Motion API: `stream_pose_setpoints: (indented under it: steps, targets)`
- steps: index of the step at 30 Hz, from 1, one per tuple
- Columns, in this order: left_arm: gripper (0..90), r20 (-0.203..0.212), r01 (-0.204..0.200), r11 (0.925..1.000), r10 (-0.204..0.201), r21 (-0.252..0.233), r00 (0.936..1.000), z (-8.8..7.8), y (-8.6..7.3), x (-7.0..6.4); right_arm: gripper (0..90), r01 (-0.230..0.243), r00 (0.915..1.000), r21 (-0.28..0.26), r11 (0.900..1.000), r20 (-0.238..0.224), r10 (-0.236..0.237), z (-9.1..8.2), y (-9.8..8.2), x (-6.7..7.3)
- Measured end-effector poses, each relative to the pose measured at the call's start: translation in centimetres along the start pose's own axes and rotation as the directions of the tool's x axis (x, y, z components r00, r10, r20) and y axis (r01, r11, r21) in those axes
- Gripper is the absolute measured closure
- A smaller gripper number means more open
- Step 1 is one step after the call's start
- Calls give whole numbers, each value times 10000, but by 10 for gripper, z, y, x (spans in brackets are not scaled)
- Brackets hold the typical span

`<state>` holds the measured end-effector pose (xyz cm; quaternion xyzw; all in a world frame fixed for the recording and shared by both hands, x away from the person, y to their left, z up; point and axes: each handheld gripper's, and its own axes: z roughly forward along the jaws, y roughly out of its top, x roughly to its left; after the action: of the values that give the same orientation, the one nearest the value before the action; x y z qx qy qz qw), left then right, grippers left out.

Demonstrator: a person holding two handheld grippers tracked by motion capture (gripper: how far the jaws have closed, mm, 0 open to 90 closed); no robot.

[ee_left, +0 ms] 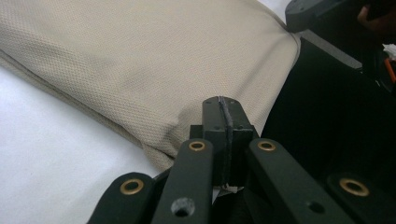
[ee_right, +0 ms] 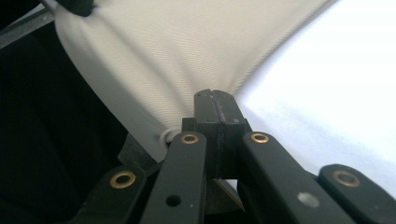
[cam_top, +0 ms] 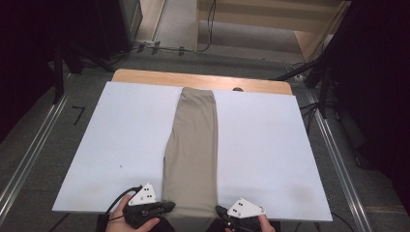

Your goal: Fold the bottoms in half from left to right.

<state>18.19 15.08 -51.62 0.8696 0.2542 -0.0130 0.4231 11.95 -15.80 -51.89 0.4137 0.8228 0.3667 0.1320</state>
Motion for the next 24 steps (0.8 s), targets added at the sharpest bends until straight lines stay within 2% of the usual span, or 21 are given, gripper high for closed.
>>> stream_pose_setpoints:
  steps: [2, 5, 6, 7, 9, 11, 12, 13, 15, 17, 18, 19, 20, 24]
  targets:
    - [900, 86, 82, 10000, -81, -17, 9999, 0, 0, 1, 875, 66, 10000, 48, 10000, 61, -67, 0, 1, -2]
    - [853, 274, 39, 10000, -38, -31, 9996, -1, -1, 1, 842, -7, 10000, -28, 10000, 51, 7, -1, 1, -3]
    - [837, 296, -26, 10000, 28, -60, 9996, -1, 0, 0, 830, -126, 9999, -152, 9998, 31, 126, -3, 1, -5]
    - [822, 137, -144, 9998, 145, -122, 9998, -3, 0, -1, 823, -267, 9996, -329, 9991, 4, 267, -4, 2, -7]
    - [779, 12, -292, 9987, 292, -423, 9996, -7, 1, -2, 778, -516, 9987, -788, 9956, -47, 514, -6, 4, -8]
    - [776, 158, -134, 9980, 144, -620, 9998, -8, 2, -2, 727, -609, 9980, -1277, 9899, -269, 580, -7, 8, -6]
    - [778, 193, -133, 9986, 143, -517, 9997, -6, 2, -1, 714, -598, 9978, -1350, 9890, -377, 552, -5, 10, -4]
    - [785, 211, -202, 9992, 210, -344, 9996, -4, 1, -2, 715, -453, 9983, -1358, 9897, -438, 397, -1, 12, -1]
    - [845, 177, -331, 9995, 331, -8, 9993, 1, 0, -3, 794, 107, 9978, -1241, 9922, -633, -187, 9, 15, 7]
    - [884, 148, -255, 9997, 254, 64, 9996, 0, 0, -3, 875, 509, 9961, -692, 9963, -688, -556, 18, 15, 11]
    - [900, 161, -260, 9996, 259, 90, 9995, 0, 0, -3, 877, 376, 9965, -413, 9984, -731, -405, 20, 13, 10]
    - [900, 200, -231, 9997, 229, 61, 9995, 0, -1, -2, 878, 100, 9956, -507, 9987, -930, -147, 20, 11, 7]
    - [900, 227, -191, 9998, 190, 68, 9996, -1, -1, -2, 878, -28, 9956, -450, 9990, -939, -15, 17, 10, 4]
    - [900, 253, -152, 9998, 149, 135, 9996, -1, 0, -1, 878, -90, 9996, -198, 9998, -269, 85, 4, 0, -8]
